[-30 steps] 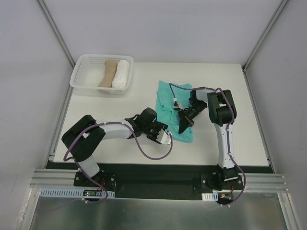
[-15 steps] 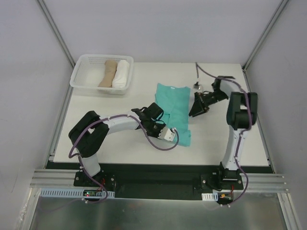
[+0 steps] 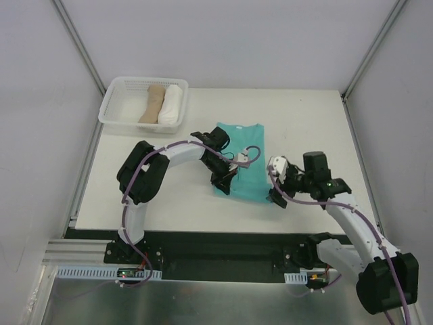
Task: Roll the t-shirts
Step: Roll the T-shirt to the center of the board.
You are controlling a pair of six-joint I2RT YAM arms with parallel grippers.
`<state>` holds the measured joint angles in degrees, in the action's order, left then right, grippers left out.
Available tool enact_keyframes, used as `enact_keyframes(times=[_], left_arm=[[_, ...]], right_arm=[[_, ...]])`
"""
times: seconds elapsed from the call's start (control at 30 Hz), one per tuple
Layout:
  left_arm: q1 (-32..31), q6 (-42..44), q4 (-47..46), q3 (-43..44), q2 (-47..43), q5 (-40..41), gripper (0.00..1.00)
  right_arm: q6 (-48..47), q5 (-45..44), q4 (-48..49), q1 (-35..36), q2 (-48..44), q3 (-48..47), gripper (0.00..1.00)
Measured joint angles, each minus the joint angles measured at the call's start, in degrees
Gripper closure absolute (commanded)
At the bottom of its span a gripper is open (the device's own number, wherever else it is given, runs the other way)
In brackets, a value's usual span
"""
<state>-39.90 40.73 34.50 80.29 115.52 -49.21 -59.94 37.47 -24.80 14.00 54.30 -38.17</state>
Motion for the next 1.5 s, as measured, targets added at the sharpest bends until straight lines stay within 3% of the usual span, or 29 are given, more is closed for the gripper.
enact_keyframes(times=[0.13,0.23,0.57,0.67,0.7,0.87,0.9,0.97,1.1,1.27,1.4,1.5], left_arm=[[2.6,-4.2,1.0,0.3,1.4,-3.4,1.0],[3.3,-6.0,1.5,0.3,2.0,-4.9,1.0],[3.7,-9.0,2.0,0.3,2.6,-7.9,1.0],[4.4,-9.7,2.1,0.3,2.7,-8.9,1.0],[4.8,-9.9,2.1,0.3,2.7,-9.2,1.0],[6.2,-10.1,2.1,0.0,2.8,-10.8,1.0],[6.4,-10.1,2.0,-0.3,2.8,-11.0,1.0],[6.7,-10.1,2.1,-1.0,2.8,-11.7,1.0],[7.1,-10.5,3.1,-1.7,2.8,-13.5,1.0],[7.4,-12.3,8.1,-1.0,3.3,-17.6,1.0],[8.5,-14.4,11.2,0.4,5.1,-20.9,1.0],[9.7,-15.3,13.0,3.0,8.1,-22.6,1.0]], right_arm=[[-2.9,-3.8,0.0,9.1,-2.9,9.2,0.04],[-3.8,-5.9,2.5,13.4,-1.6,10.1,0.04],[-4.8,-12.0,13.8,19.3,9.6,9.8,0.01],[-5.3,-13.6,16.1,20.2,12.0,9.8,0.12],[-5.5,-14.3,16.8,20.5,12.7,9.8,0.22],[-5.8,-16.3,18.1,21.0,17.2,8.3,0.45],[-5.7,-16.5,18.1,21.0,18.0,7.6,0.53],[-5.9,-16.4,17.3,21.0,19.2,6.1,0.59],[-5.7,-13.1,11.8,19.9,21.8,1.1,0.72],[-8.9,-4.2,-3.8,15.9,27.7,-7.9,0.8],[-14.6,3.3,-19.2,12.1,37.3,-16.5,0.93],[-17.9,7.7,-28.7,8.9,46.7,-23.0,0.94]])
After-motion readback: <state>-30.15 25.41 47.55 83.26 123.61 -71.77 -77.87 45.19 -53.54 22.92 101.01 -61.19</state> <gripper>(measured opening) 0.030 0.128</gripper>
